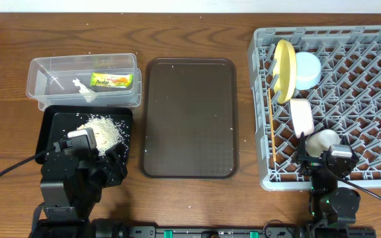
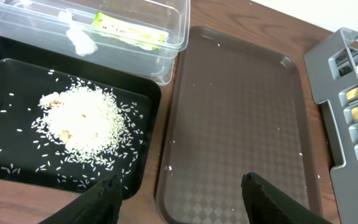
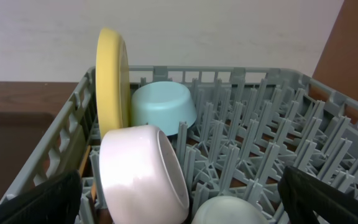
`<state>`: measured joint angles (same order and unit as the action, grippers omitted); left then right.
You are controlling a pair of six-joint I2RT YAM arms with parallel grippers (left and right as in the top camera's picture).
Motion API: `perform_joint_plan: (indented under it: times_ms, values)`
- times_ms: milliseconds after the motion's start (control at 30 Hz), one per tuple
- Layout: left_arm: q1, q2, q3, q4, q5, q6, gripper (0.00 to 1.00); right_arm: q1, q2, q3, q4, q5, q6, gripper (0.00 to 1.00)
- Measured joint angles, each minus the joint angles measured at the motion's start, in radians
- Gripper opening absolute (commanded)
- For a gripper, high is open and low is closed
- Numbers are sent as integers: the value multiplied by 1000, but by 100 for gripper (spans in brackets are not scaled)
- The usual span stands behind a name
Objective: Sort waste into correct bins and load items into the dishwasher rack
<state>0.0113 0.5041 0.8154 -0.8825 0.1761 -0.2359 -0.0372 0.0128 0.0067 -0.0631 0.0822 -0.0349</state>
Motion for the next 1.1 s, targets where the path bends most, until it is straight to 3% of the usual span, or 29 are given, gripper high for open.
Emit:
perform_joint_plan:
  times_ms: [900, 1100]
  values:
    - [0, 0, 0, -27, -8, 5, 65, 0, 0, 0, 0, 0, 0, 99]
    - [0, -68, -96, 32, -57, 8, 65, 0, 0, 0, 0, -1, 0, 99]
